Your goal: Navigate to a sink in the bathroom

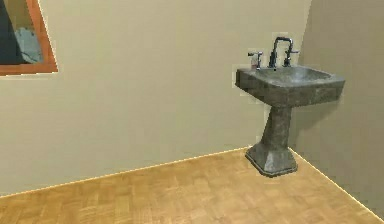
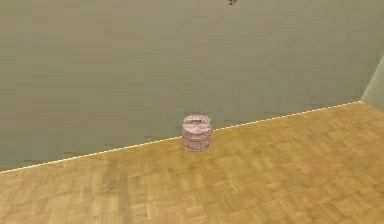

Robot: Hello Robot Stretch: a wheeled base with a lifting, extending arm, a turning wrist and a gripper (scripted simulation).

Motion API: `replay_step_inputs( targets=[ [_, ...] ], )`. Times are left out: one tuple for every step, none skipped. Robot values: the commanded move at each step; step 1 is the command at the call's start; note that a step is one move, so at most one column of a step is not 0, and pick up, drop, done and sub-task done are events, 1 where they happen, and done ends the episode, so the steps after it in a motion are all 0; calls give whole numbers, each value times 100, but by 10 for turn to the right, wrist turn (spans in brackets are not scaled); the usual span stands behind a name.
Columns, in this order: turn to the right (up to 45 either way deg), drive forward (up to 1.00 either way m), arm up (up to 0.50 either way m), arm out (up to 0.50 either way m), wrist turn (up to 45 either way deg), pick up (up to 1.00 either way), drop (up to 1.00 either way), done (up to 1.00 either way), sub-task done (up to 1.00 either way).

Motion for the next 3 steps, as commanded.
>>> replay_step_inputs(
  targets=[
    [210,0,0,0,0,0,0,0,0],
    [0,80,0,0,0,0,0,0,0],
    [0,0,0,0,0,0,0,100,0]
  ],
)
